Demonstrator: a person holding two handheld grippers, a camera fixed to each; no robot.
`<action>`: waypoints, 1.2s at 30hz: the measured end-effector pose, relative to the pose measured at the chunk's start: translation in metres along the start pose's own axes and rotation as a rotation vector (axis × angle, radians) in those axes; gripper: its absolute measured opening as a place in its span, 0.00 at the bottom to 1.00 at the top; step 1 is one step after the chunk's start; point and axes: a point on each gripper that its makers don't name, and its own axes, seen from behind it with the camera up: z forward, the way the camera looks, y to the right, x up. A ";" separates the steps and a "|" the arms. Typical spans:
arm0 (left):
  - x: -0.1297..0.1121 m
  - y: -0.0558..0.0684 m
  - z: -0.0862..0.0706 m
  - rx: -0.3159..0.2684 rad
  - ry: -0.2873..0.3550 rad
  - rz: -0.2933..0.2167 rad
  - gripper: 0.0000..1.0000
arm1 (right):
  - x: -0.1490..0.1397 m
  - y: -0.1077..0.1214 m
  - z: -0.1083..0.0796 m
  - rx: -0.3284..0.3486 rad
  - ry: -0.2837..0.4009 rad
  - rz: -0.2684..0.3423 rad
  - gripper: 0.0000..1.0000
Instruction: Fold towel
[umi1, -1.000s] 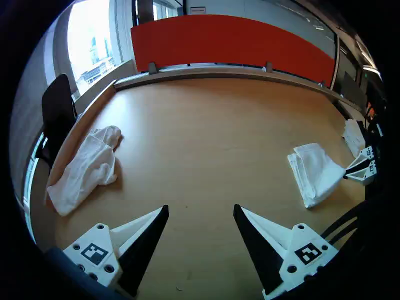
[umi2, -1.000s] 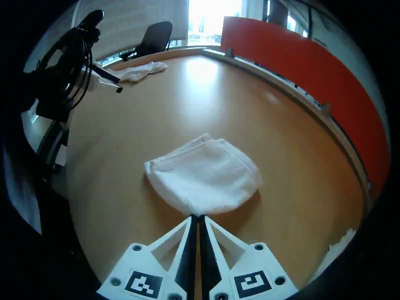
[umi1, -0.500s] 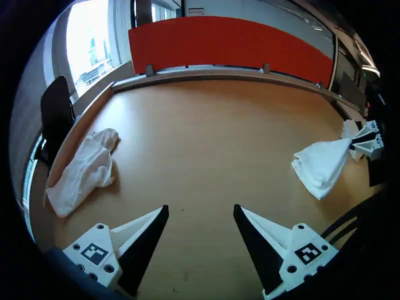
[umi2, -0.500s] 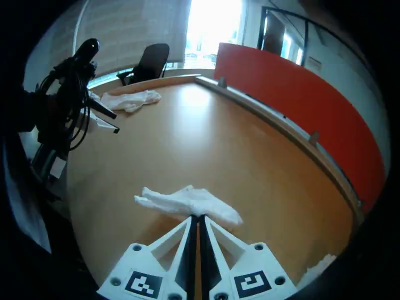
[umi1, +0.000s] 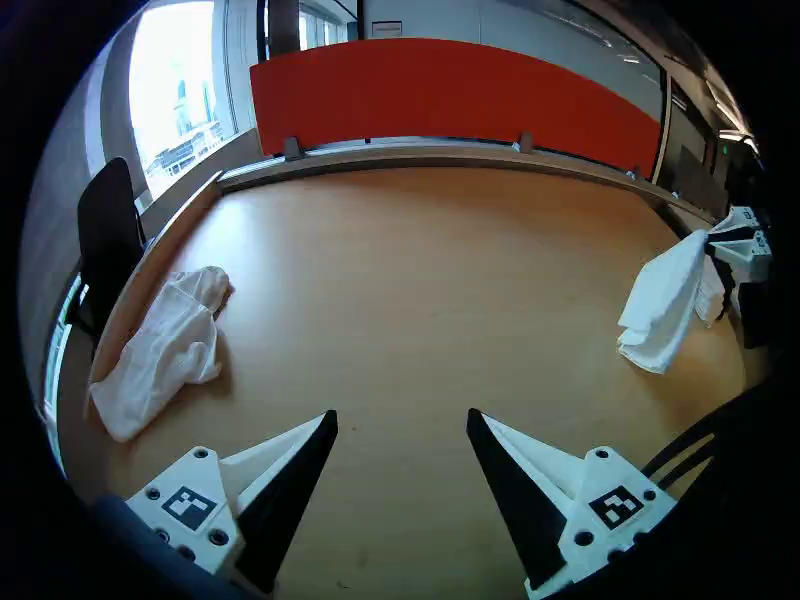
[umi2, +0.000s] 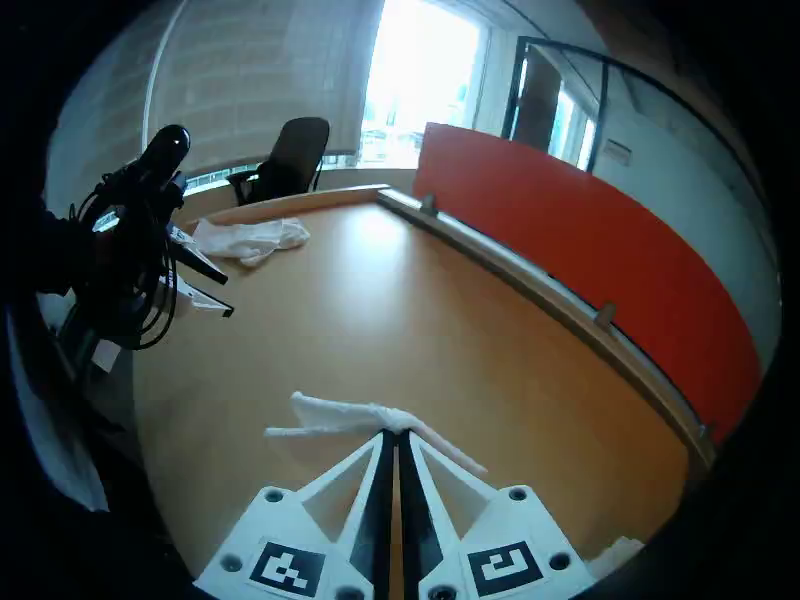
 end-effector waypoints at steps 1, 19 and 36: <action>0.001 0.000 0.000 -0.001 0.002 0.000 0.96 | 0.000 0.002 -0.001 -0.004 0.000 0.001 0.04; 0.011 0.009 0.007 -0.019 0.009 0.024 0.96 | -0.006 0.067 -0.033 -0.094 -0.013 0.041 0.04; 0.019 0.013 0.010 -0.010 0.011 0.039 0.96 | -0.031 0.167 -0.075 -0.214 -0.046 0.067 0.04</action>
